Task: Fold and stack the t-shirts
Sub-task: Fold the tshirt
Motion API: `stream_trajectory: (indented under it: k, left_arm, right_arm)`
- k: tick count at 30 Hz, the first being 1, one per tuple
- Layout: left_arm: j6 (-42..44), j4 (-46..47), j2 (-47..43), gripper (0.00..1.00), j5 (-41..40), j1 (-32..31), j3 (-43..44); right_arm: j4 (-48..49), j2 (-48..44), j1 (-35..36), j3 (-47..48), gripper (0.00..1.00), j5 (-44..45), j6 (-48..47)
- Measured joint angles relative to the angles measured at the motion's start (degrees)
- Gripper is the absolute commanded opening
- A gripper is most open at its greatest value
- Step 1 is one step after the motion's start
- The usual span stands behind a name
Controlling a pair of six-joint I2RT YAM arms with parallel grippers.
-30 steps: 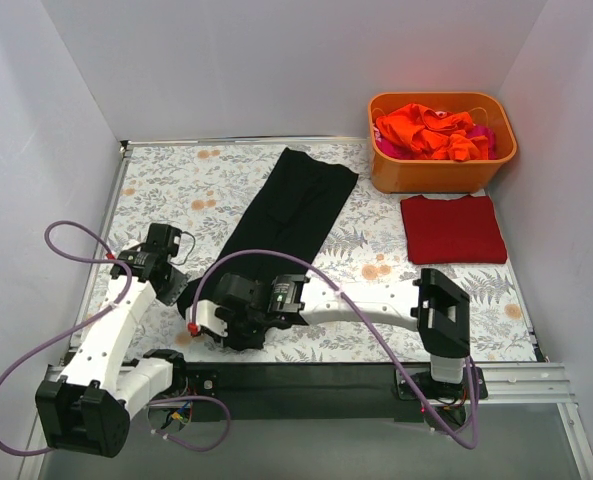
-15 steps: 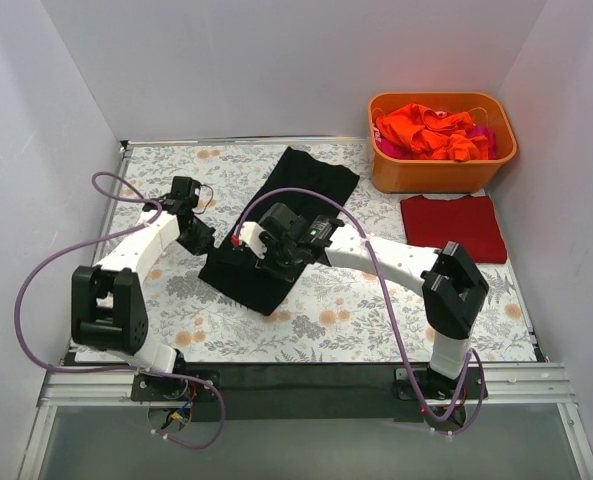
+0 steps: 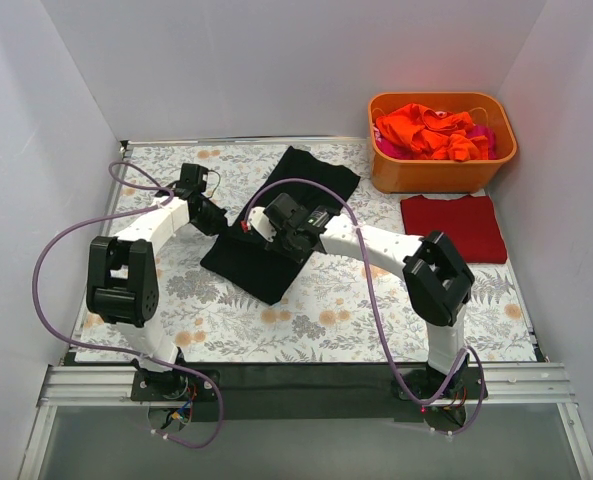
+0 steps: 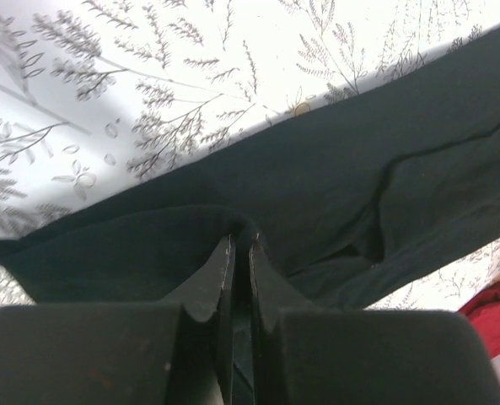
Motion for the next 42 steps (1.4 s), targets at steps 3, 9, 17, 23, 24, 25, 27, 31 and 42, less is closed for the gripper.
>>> stream_trajectory:
  k: [3,9,17,23,24,25,27,31,42]
  left_arm:
    - [-0.26,1.55,1.44,0.00,0.22,-0.17,0.11]
    - [-0.90,4.20,1.70,0.00,0.15,-0.33,0.22]
    - [-1.38,6.99,3.02,0.00,-0.26,-0.98,0.55]
    - [-1.49,8.35,6.49,0.01,-0.57,-1.60,0.63]
    - [-1.49,8.55,6.84,0.03,-0.63,-1.70,0.63]
    - [-1.49,8.85,7.06,0.05,-0.68,-1.81,0.63]
    - [-1.44,9.35,7.30,0.12,-0.68,-2.14,0.63]
    - [-1.07,10.86,7.34,0.30,-0.79,-2.62,0.63]
    - [0.07,13.57,0.74,0.74,-4.76,-2.73,-1.22]
  right_arm:
    - [0.76,1.03,-0.31,0.04,0.01,2.51,-0.46]
    - [3.06,1.27,-0.42,0.04,0.01,6.19,-1.46]
    - [6.49,1.64,-1.64,-0.55,0.01,9.14,-2.05]
    - [8.35,3.65,-2.40,-1.62,0.01,9.62,-2.27]
    - [8.48,4.24,-2.47,-1.73,0.01,9.73,-2.25]
    - [8.90,4.74,-2.54,-1.99,0.02,9.84,-2.25]
    - [9.44,5.49,-2.60,-2.56,0.04,10.16,-2.23]
    - [10.01,6.03,-2.67,-3.19,0.06,11.30,-2.16]
    - [11.43,6.10,-4.46,-2.86,0.46,16.55,-1.18]
